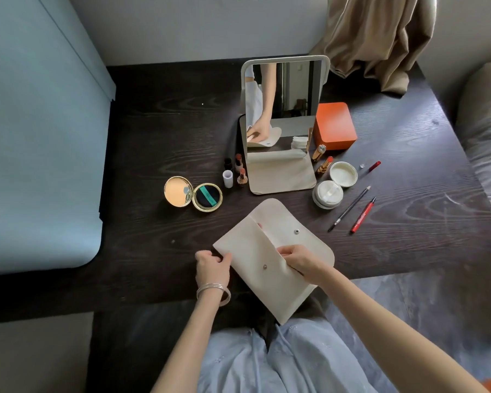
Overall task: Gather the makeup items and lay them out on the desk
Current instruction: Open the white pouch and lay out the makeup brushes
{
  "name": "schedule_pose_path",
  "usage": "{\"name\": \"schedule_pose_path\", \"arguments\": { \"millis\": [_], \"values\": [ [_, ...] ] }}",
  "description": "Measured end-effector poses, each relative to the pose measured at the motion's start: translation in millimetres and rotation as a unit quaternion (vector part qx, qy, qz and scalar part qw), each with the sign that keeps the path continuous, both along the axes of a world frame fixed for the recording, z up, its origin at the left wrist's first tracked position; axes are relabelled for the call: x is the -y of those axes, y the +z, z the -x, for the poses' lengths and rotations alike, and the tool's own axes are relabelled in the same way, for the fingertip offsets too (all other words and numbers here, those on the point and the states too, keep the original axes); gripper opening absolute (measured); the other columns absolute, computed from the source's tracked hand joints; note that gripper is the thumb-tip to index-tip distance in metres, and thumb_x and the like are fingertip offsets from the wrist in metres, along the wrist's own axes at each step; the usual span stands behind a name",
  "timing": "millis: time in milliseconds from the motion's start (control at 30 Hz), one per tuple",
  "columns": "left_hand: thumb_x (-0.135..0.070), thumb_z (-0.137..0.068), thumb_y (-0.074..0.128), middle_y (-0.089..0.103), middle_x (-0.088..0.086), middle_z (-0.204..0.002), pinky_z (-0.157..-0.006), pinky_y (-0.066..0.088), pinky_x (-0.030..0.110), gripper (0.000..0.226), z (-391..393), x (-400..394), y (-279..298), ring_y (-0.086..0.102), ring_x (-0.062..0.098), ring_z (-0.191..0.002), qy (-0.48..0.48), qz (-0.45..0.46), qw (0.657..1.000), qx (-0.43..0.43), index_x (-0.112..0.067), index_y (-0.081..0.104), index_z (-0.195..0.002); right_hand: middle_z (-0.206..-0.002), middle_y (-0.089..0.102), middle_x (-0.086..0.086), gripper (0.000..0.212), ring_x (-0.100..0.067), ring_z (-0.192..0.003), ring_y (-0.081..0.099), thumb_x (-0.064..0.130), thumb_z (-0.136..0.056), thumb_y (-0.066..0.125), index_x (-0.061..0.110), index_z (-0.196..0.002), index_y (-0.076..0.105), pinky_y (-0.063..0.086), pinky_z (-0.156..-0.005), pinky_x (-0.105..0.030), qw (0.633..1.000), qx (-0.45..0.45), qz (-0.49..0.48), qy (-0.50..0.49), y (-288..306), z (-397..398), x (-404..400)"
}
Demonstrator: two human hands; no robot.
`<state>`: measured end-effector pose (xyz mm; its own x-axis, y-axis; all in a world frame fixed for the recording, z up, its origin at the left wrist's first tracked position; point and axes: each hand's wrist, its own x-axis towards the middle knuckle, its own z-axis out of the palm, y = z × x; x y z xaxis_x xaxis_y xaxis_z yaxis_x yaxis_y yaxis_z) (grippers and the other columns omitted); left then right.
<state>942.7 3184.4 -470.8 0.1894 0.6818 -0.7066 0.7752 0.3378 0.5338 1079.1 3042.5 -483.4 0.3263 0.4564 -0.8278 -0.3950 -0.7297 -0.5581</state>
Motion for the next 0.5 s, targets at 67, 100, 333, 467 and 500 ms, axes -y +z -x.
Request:
{"name": "schedule_pose_path", "arguments": {
  "millis": [67, 100, 333, 467, 500],
  "values": [
    [-0.018, -0.089, 0.056, 0.065, 0.024, -0.099, -0.085, 0.054, 0.047, 0.018, -0.5, 8.3, 4.1, 0.065, 0.035, -0.090, -0.003, 0.092, 0.995, 0.029, 0.000, 0.057, -0.085, -0.075, 0.068, -0.004, 0.019, -0.008, -0.054, 0.064, 0.003, -0.088, 0.056, 0.012, -0.094, 0.071, 0.052, -0.053, -0.020, 0.999, -0.030, -0.008, -0.030, 2.2, 2.6, -0.3],
    [-0.019, -0.092, 0.051, 0.065, 0.024, -0.097, -0.086, 0.053, 0.047, 0.023, -3.0, 10.6, 4.7, 0.064, 0.035, -0.090, -0.037, 0.080, 0.996, 0.025, -0.004, 0.055, -0.075, -0.077, 0.069, -0.005, 0.018, -0.009, -0.055, 0.065, 0.003, -0.089, 0.055, 0.010, -0.097, 0.070, 0.053, -0.053, -0.021, 0.998, -0.051, -0.018, -0.041, 3.7, 5.2, -1.3],
    [-0.026, -0.098, 0.035, 0.058, 0.012, -0.081, -0.082, 0.049, 0.041, 0.037, -23.7, 0.7, 12.3, 0.056, 0.028, -0.082, -0.210, 0.022, 0.977, 0.010, -0.012, 0.052, -0.068, -0.083, 0.069, -0.003, 0.019, -0.012, -0.070, 0.066, -0.004, -0.092, 0.049, 0.007, -0.096, 0.064, 0.054, -0.061, -0.024, 0.981, -0.118, -0.119, -0.094, 17.0, 30.1, -14.3],
    [-0.031, -0.101, 0.027, 0.061, 0.014, -0.117, -0.092, 0.039, 0.032, 0.044, -33.7, 8.0, 17.9, 0.055, 0.029, -0.107, -0.238, 0.033, 0.971, -0.002, -0.007, 0.063, -0.109, -0.065, 0.068, 0.002, 0.018, -0.010, -0.058, 0.065, 0.007, -0.094, 0.050, 0.011, -0.082, 0.062, 0.053, -0.054, -0.023, 0.961, -0.152, -0.159, -0.168, 23.0, 41.1, -26.5],
    [-0.032, -0.101, 0.025, 0.060, 0.014, -0.122, -0.094, 0.037, 0.032, 0.047, -35.1, 9.1, 18.9, 0.053, 0.029, -0.112, -0.230, 0.035, 0.973, 0.002, -0.005, 0.061, -0.116, -0.062, 0.066, 0.001, 0.022, -0.010, -0.055, 0.064, 0.008, -0.095, 0.049, 0.011, -0.077, 0.062, 0.052, -0.052, -0.022, 0.955, -0.164, -0.164, -0.185, 22.8, 44.2, -27.7]
  ]
}}
